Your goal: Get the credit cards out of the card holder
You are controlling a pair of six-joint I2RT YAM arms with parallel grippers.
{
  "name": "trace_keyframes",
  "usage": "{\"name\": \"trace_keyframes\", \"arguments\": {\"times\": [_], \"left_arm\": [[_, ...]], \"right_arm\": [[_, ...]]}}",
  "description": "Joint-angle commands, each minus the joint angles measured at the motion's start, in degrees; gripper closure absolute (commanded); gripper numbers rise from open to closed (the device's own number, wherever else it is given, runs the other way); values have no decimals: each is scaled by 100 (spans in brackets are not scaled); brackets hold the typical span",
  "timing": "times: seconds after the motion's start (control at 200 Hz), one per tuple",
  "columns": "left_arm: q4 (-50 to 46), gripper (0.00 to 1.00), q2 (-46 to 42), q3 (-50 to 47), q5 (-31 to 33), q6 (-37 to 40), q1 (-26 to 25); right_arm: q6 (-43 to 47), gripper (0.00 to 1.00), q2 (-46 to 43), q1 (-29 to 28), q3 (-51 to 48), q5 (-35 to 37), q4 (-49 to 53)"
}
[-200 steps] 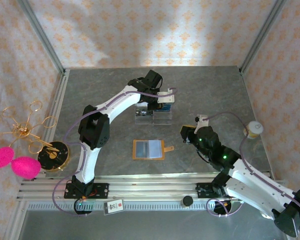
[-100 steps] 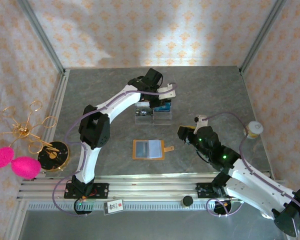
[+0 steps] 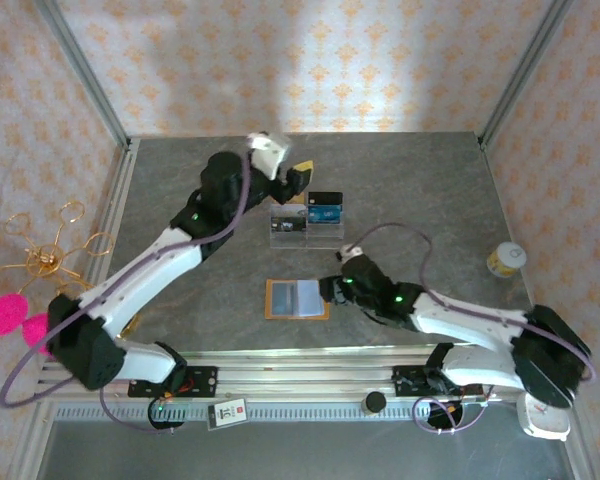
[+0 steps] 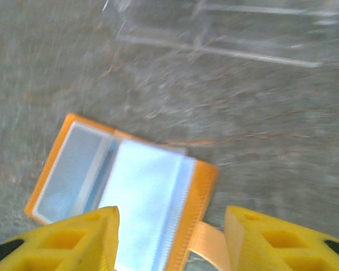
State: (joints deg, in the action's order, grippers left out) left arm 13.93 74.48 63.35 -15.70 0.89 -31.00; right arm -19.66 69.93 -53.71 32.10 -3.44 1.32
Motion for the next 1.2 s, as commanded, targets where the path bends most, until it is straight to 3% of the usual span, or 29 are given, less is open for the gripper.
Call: {"name": "trace_keyframes", "arguments": {"times": [0.0, 0.03, 0.06, 0.075, 0.29, 0.656, 0.796, 0.991, 1.196], "left_arm": [[1151, 22, -400, -1149, 404, -2120, 68], [1301, 18, -611, -1490, 352, -2345, 74], [1418, 3, -806, -1789, 359, -2576, 81], [1472, 1, -902, -1936, 381, -2712, 75], [1633, 1, -2242, -3361, 558, -3915, 77], [1023, 1, -3619, -3839, 81, -3914, 129], [611, 5, -3732, -3776, 159, -3841, 125], [133, 15, -3627, -3702, 85, -3800, 128], [-119, 37, -3482, -3914, 47, -4063, 125]], "right_arm": [[484, 48, 858, -422, 661, 521, -247], [551, 48, 1114, -506, 807, 593, -230], [599, 48, 1359, -581, 913, 667, -249], [639, 48, 1462, -627, 956, 689, -252], [970, 50, 2569, -1012, 1671, 1083, -274], [939, 51, 3461, -1317, 2167, 1542, 90], [783, 58, 3713, -1322, 2218, 1551, 356], [534, 82, 3580, -1351, 1918, 1270, 215], [515, 100, 3197, -1345, 1675, 1160, -377]]}}
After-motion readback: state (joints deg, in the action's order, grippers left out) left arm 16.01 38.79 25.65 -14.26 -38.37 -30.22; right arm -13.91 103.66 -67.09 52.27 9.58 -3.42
